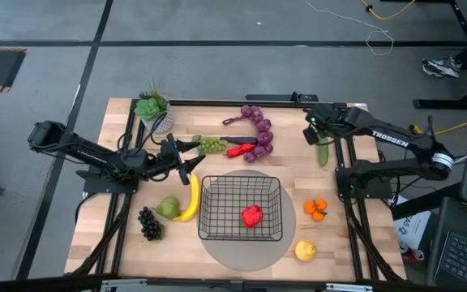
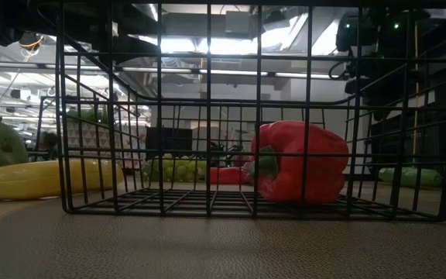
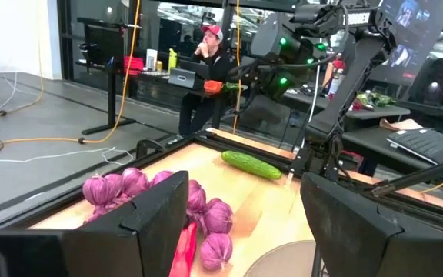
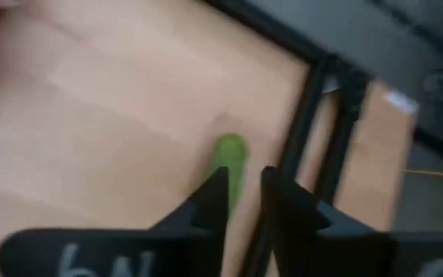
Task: Build produce basket
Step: Put the green cucumber into the wire basket
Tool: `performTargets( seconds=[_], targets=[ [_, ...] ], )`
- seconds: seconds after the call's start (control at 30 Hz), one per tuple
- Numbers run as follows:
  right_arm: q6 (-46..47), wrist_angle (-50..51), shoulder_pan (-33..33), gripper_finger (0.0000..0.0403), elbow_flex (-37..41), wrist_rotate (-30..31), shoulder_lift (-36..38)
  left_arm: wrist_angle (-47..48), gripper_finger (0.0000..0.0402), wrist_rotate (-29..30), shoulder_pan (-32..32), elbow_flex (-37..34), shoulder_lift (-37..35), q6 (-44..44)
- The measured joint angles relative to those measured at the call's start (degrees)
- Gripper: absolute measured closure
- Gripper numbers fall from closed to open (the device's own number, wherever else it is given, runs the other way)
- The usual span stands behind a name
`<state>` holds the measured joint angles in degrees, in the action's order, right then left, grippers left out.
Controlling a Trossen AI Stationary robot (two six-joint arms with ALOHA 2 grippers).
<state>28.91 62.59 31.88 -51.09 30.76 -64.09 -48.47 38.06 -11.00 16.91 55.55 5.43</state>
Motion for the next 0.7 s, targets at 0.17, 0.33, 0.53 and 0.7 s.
performTargets(
  seconds=[0.17,0.33,0.53,0.7],
  targets=[
    [2.7,-0.1,0.0,0.0254,0.0,4.7,-1.7,0.0,0.0154,0.0,0.0,0.0,0.0,0.0],
    [2.8,-0.1,0.0,0.0224,0.0,4.7,-2.7,0.0,0.0154,0.0,0.0,0.0,0.0,0.1],
    [2.1,-0.1,0.0,0.0219,0.0,4.7,-2.9,0.0,0.0154,0.0,0.0,0.0,0.0,0.4],
    [4.7,0.2,1.2,0.0219,0.0,-0.3,-2.9,0.0,0.0154,0.0,0.0,0.0,0.0,0.5]
  ],
)
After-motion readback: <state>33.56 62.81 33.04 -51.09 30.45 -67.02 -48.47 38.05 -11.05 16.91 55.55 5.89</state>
